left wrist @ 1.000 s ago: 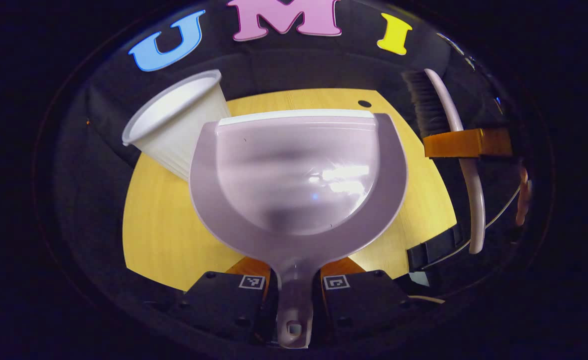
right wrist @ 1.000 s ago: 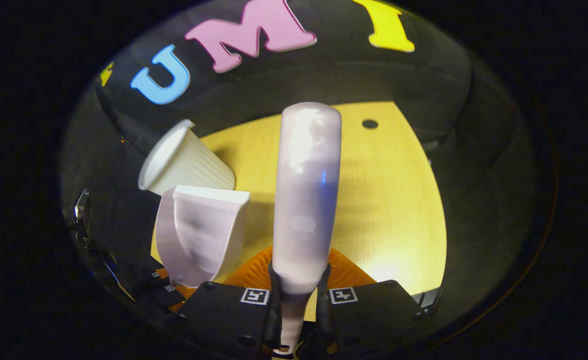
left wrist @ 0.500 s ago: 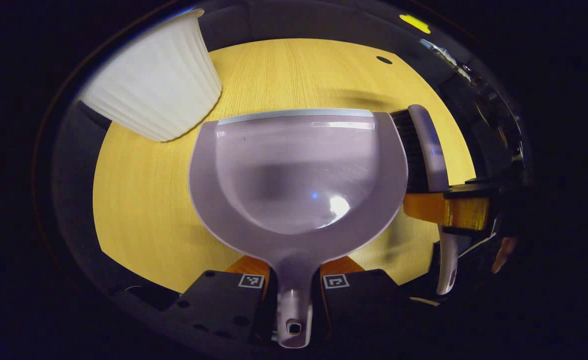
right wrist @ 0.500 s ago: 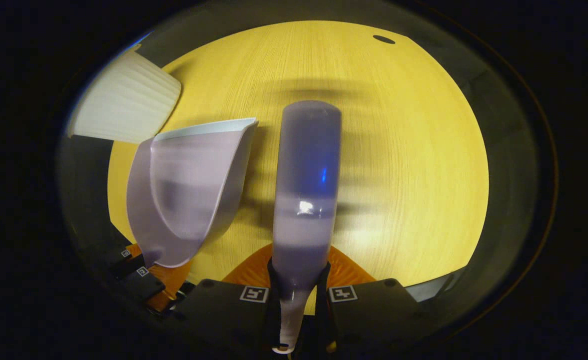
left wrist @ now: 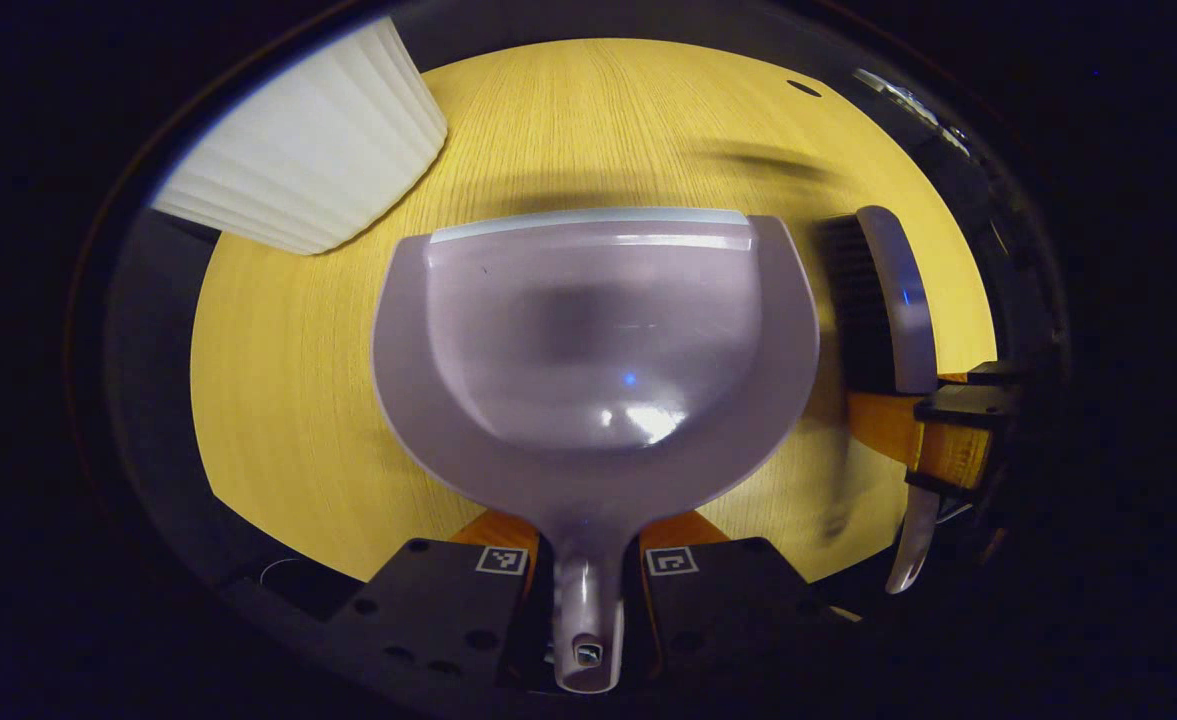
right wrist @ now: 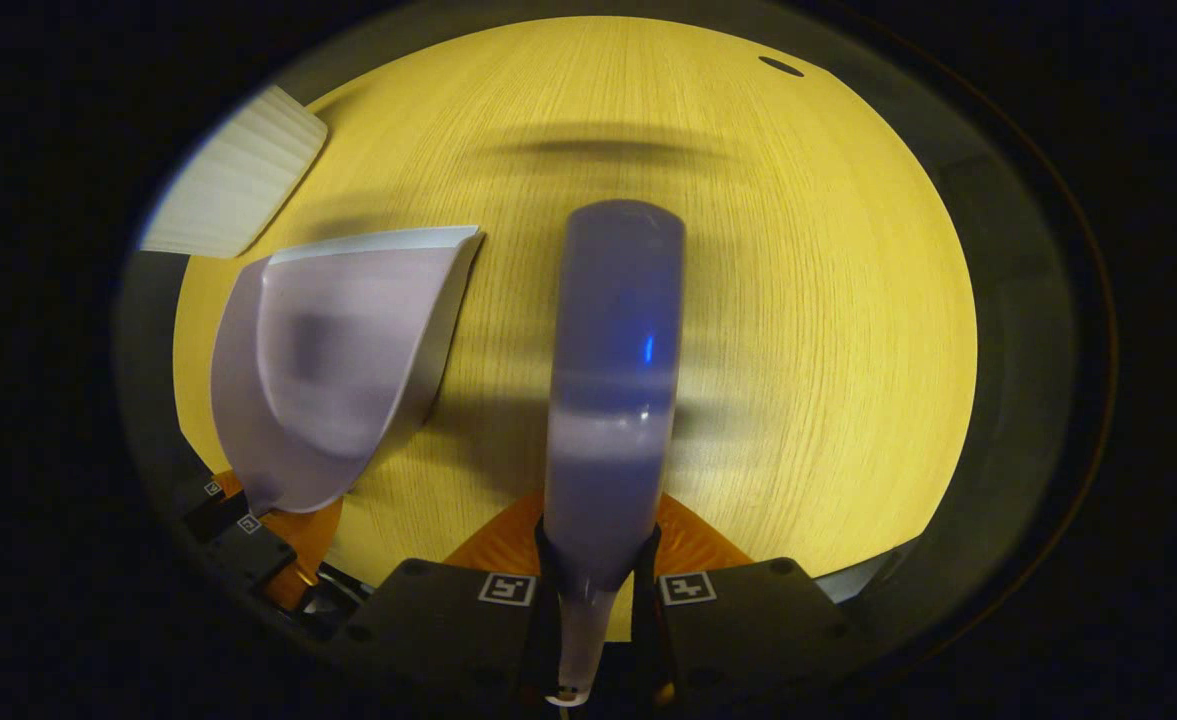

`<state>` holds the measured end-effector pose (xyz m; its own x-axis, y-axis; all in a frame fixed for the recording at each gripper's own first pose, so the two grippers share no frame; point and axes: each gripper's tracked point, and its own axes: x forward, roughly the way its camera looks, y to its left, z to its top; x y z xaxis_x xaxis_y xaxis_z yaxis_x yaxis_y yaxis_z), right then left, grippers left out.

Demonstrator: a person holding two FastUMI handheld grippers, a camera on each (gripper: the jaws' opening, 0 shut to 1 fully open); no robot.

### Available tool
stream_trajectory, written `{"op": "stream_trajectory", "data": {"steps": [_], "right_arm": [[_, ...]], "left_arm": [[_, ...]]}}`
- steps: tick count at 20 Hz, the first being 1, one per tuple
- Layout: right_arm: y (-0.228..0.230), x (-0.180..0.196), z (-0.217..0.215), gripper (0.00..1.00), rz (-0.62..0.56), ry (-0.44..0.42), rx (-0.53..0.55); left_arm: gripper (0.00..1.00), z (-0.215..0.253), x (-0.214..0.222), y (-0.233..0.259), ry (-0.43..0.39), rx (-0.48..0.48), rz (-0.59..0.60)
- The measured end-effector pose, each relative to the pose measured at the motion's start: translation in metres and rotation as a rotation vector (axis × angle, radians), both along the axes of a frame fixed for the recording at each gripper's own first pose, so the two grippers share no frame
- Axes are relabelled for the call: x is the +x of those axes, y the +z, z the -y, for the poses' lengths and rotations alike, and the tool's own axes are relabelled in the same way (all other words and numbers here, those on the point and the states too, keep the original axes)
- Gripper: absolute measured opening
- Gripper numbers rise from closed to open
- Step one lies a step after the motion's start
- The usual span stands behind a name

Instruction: Pick up the small broom and dustpan from the desktop, sweep the trash into the dustpan with the broom, and then empty the trash into the garbage bin.

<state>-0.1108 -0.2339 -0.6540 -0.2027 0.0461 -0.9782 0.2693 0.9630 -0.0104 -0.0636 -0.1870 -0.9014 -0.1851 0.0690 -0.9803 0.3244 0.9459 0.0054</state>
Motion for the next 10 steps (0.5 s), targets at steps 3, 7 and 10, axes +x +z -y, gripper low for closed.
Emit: {"op": "stream_trajectory", "data": {"steps": [3,7,10], "right_arm": [[0.012,-0.004,0.013,0.33,-0.025,-0.006,0.003],[0.017,-0.011,0.014,0.41,-0.072,-0.008,-0.002],[0.02,-0.014,0.013,0.46,-0.076,-0.002,-0.003]], "left_arm": [[0.27,-0.001,0.001,-0.001,0.003,0.014,-0.035],[0.29,-0.003,-0.003,0.001,-0.024,0.033,-0.097],[0.41,0.001,-0.008,0.004,-0.043,0.022,-0.118]]}}
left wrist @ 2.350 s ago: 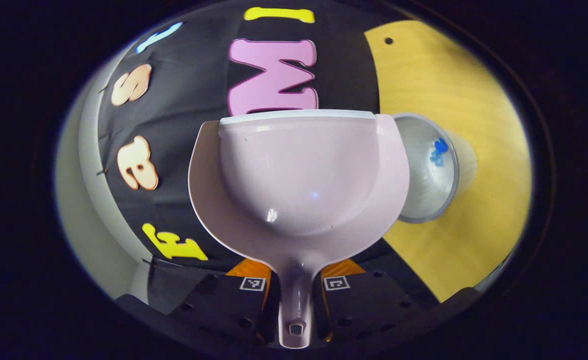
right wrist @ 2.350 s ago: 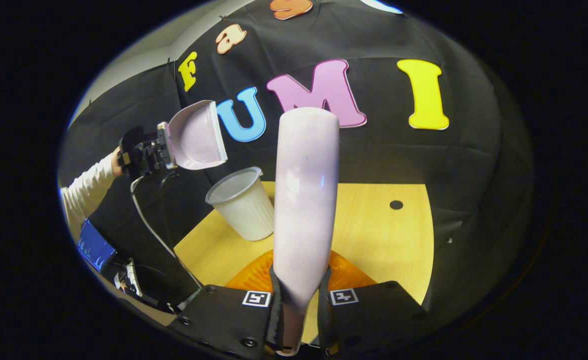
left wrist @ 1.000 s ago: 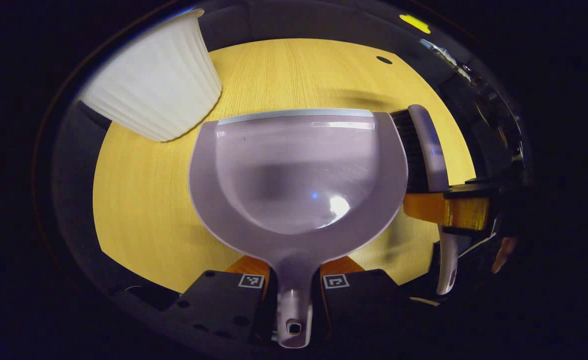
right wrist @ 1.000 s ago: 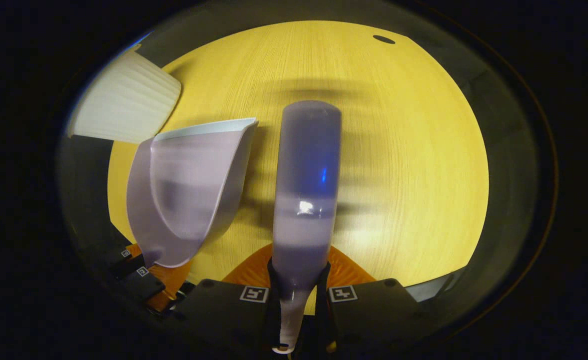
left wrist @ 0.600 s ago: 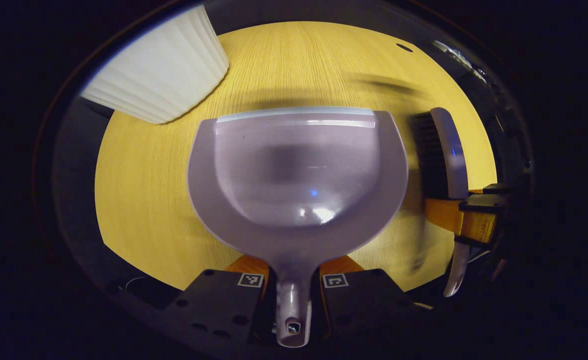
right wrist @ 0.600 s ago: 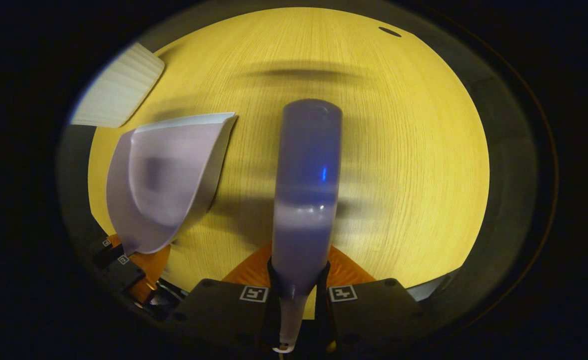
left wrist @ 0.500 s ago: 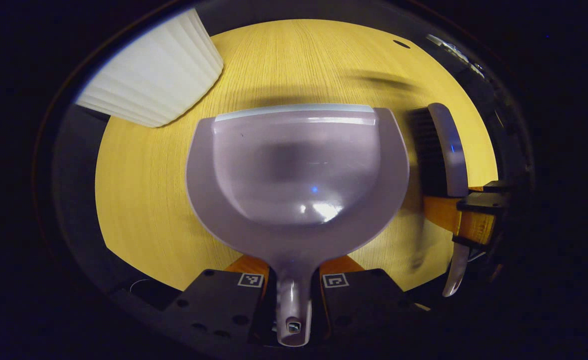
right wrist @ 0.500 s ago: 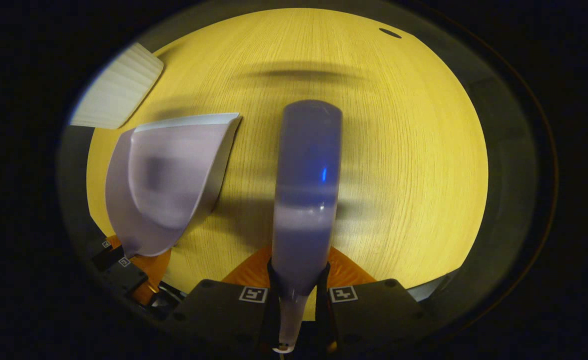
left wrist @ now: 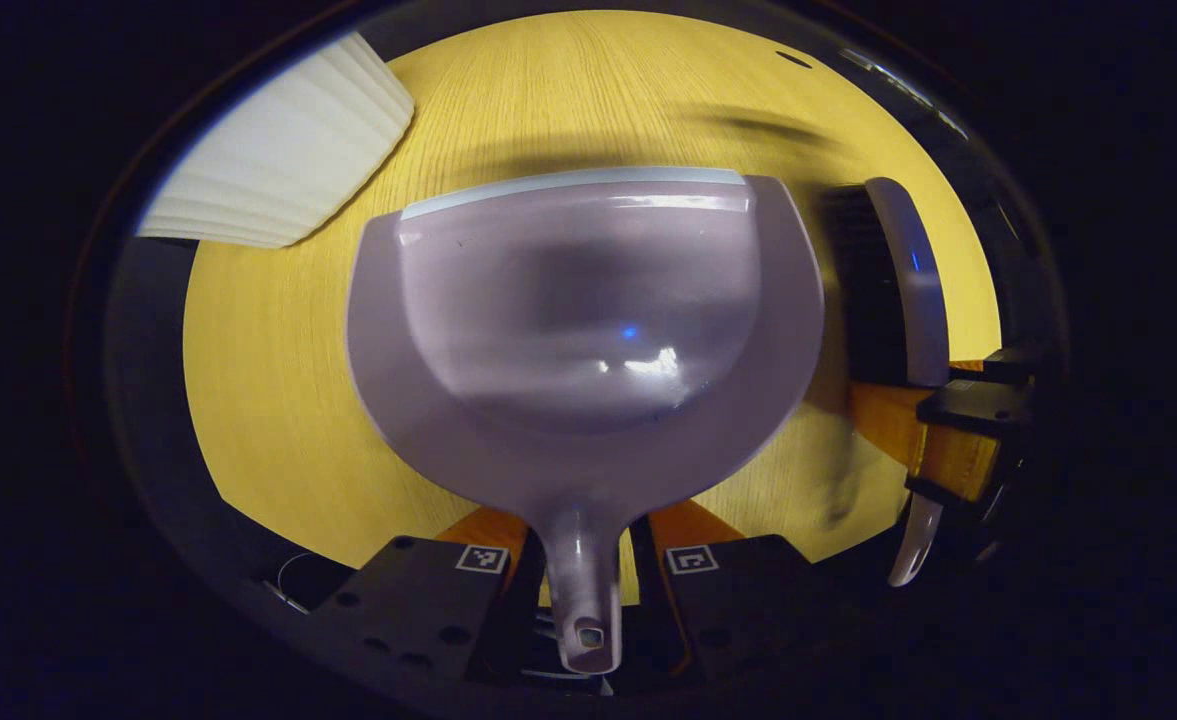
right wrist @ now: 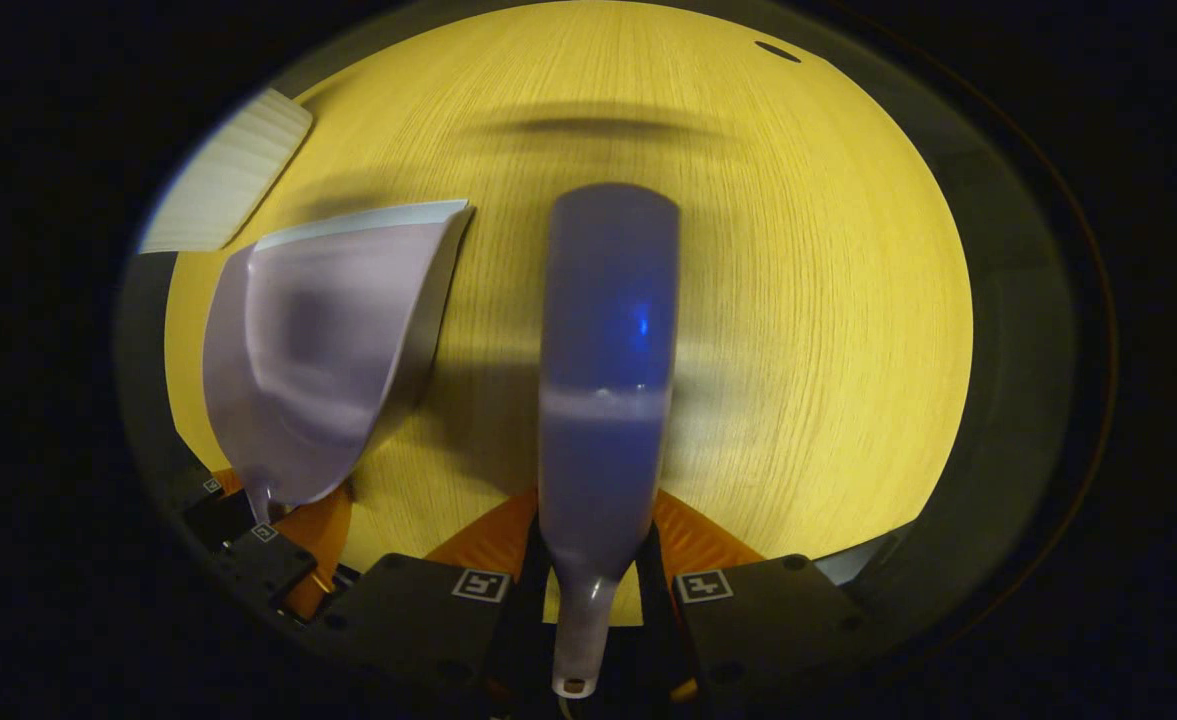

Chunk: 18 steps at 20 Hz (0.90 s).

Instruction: Pick up the small broom and dustpan from the desktop, sweep the trash into the dustpan with the broom, and then empty the trash into the garbage bin.

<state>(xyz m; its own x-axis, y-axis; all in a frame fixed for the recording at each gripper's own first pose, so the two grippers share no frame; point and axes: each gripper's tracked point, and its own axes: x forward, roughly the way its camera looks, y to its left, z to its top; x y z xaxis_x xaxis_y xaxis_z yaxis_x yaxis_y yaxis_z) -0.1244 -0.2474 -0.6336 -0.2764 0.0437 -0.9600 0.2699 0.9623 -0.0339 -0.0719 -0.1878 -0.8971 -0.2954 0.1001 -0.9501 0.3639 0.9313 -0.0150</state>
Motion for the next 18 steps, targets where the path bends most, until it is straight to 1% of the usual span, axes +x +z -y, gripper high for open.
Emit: {"op": "stream_trajectory", "data": {"steps": [1,2,3,4,5,6,8,9,10,11,12,13,14,15,16,17,18], "right_arm": [[0.0,-0.002,-0.001,0.48,-0.001,-0.003,0.0],[0.001,-0.003,-0.002,0.55,0.0,-0.004,-0.002],[0.001,-0.006,-0.003,0.77,0.001,-0.006,0.0],[0.003,-0.005,0.0,0.98,0.008,-0.012,-0.01],[0.005,-0.004,0.002,1.0,0.019,-0.016,-0.016],[0.01,-0.005,0.003,1.0,0.025,-0.019,-0.017],[0.022,-0.005,-0.001,1.0,0.054,-0.03,-0.005],[0.03,-0.003,-0.002,0.97,0.084,-0.035,-0.003],[0.041,0.0,-0.004,0.97,0.12,-0.043,0.002],[0.056,0.004,-0.006,1.0,0.166,-0.052,0.012],[0.073,0.009,-0.008,0.97,0.229,-0.056,0.02],[0.091,0.015,-0.01,1.0,0.299,-0.058,0.029],[0.113,0.02,-0.01,0.97,0.368,-0.063,0.029],[0.138,0.024,-0.005,0.97,0.445,-0.066,0.011],[0.166,0.031,-0.002,1.0,0.538,-0.07,-0.007],[0.192,0.034,0.004,0.96,0.628,-0.067,-0.039],[0.22,0.038,0.01,0.99,0.726,-0.062,-0.074]], "left_arm": [[0.44,0.001,-0.001,0.003,-0.008,0.003,-0.008],[0.63,0.001,-0.002,0.005,-0.017,0.01,-0.005],[0.82,0.003,0.001,0.008,-0.022,0.006,0.009],[0.87,0.004,0.004,0.01,-0.032,0.004,0.032],[0.86,0.003,0.006,0.013,-0.036,0.006,0.05],[0.87,0.003,0.007,0.016,-0.034,0.005,0.063],[0.86,0.008,0.004,0.024,-0.011,-0.028,0.088],[0.86,0.01,0.003,0.03,-0.004,-0.048,0.108],[0.86,0.01,0.002,0.039,-0.009,-0.065,0.14],[0.86,0.011,0.001,0.05,-0.026,-0.093,0.175],[0.86,0.013,0.001,0.063,-0.053,-0.128,0.22],[0.86,0.013,0.005,0.079,-0.078,-0.155,0.288],[0.86,0.013,0.013,0.098,-0.093,-0.171,0.383],[0.87,0.011,0.021,0.121,-0.102,-0.191,0.489],[0.86,0.011,0.029,0.144,-0.102,-0.213,0.589],[0.86,0.011,0.03,0.161,-0.091,-0.242,0.669],[0.86,0.009,0.024,0.175,-0.075,-0.279,0.728]]}}
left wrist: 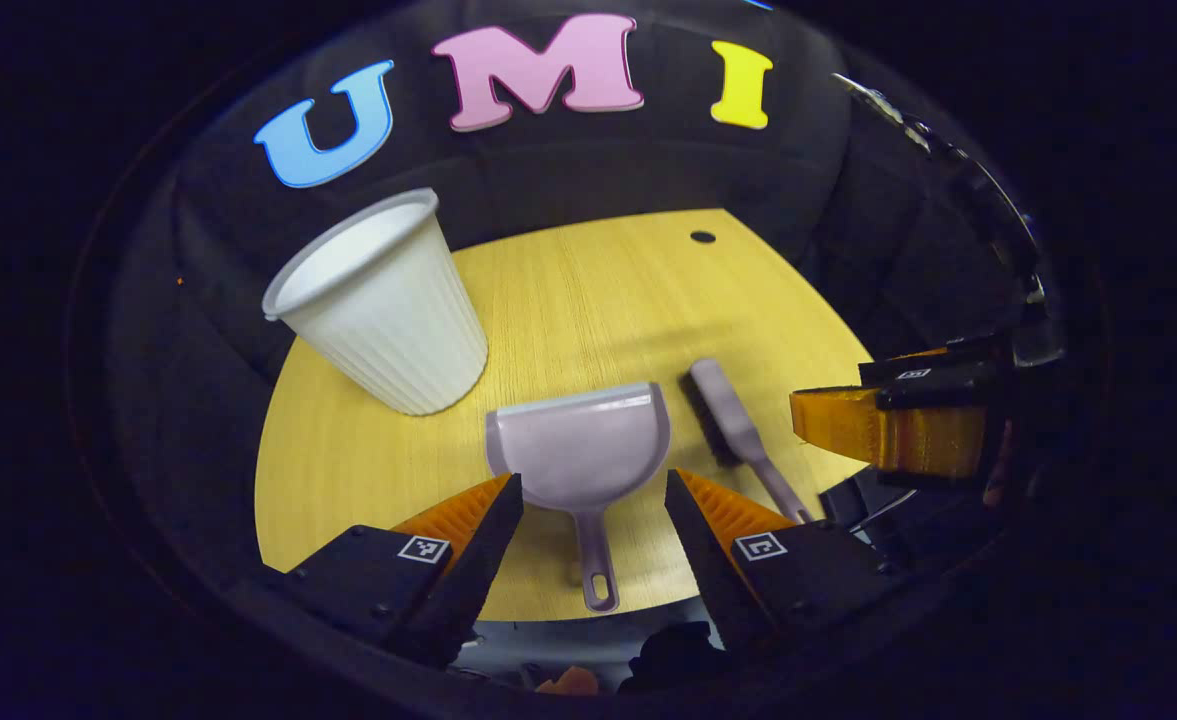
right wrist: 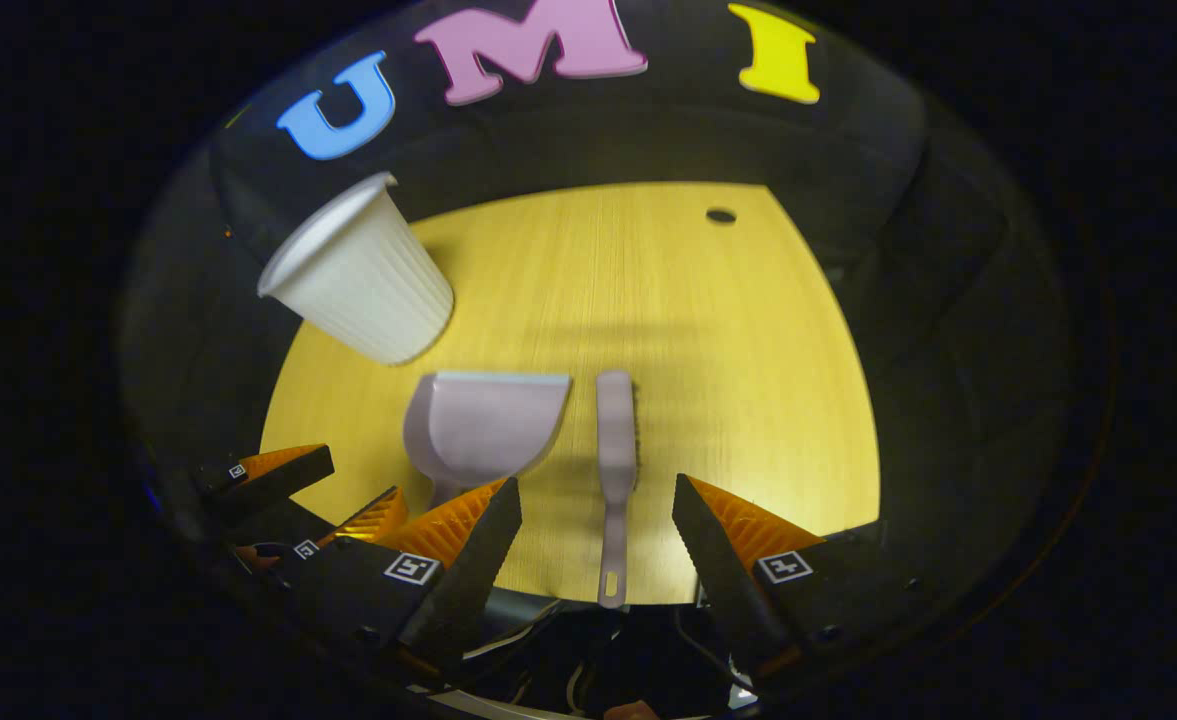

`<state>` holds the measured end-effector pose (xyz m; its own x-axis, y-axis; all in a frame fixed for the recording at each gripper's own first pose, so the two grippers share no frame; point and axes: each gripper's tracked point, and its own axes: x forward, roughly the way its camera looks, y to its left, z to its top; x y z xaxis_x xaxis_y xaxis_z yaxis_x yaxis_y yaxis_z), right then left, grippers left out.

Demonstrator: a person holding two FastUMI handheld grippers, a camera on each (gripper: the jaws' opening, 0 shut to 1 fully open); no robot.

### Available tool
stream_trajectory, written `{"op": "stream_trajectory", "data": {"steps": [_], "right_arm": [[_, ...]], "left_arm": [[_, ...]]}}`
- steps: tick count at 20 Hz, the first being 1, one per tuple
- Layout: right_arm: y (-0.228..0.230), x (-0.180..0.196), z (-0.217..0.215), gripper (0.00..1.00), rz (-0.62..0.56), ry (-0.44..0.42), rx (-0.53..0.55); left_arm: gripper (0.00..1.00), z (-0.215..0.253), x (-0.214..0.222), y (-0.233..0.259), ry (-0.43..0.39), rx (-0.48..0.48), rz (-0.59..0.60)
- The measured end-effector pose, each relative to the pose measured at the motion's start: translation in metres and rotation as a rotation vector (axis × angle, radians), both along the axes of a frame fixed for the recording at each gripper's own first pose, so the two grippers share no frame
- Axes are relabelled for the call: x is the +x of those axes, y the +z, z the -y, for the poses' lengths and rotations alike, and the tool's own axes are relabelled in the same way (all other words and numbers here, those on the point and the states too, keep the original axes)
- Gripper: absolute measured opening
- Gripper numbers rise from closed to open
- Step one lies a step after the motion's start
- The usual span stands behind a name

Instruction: Pick up the small broom and dustpan from the desktop, sweep the trash into the dustpan with the broom, and then empty the trash into the garbage bin.

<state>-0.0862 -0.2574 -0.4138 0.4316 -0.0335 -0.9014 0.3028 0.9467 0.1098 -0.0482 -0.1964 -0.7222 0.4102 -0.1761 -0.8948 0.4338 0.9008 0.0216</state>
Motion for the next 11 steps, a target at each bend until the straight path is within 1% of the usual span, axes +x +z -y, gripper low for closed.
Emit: {"op": "stream_trajectory", "data": {"steps": [2,4,5,7,8,11], "right_arm": [[0.038,-0.004,0.006,0.98,0.18,-0.007,-0.1],[0.067,-0.01,0.002,0.98,0.369,-0.02,-0.182],[0.079,-0.018,0.001,0.98,0.443,-0.027,-0.224],[0.105,-0.031,-0.007,0.97,0.567,-0.026,-0.288],[0.119,-0.031,-0.013,0.97,0.639,-0.017,-0.306],[0.147,-0.037,-0.017,0.97,0.811,0.034,-0.354]], "left_arm": [[0.86,-0.007,-0.002,0.032,0.039,-0.097,0.141],[0.86,-0.015,-0.004,0.032,0.069,-0.186,0.267],[0.86,-0.019,-0.009,0.029,0.076,-0.218,0.326],[0.86,-0.023,-0.014,0.017,0.101,-0.246,0.418],[0.85,-0.021,-0.018,0.013,0.111,-0.267,0.439],[0.85,-0.027,-0.017,0.019,0.169,-0.337,0.52]]}}
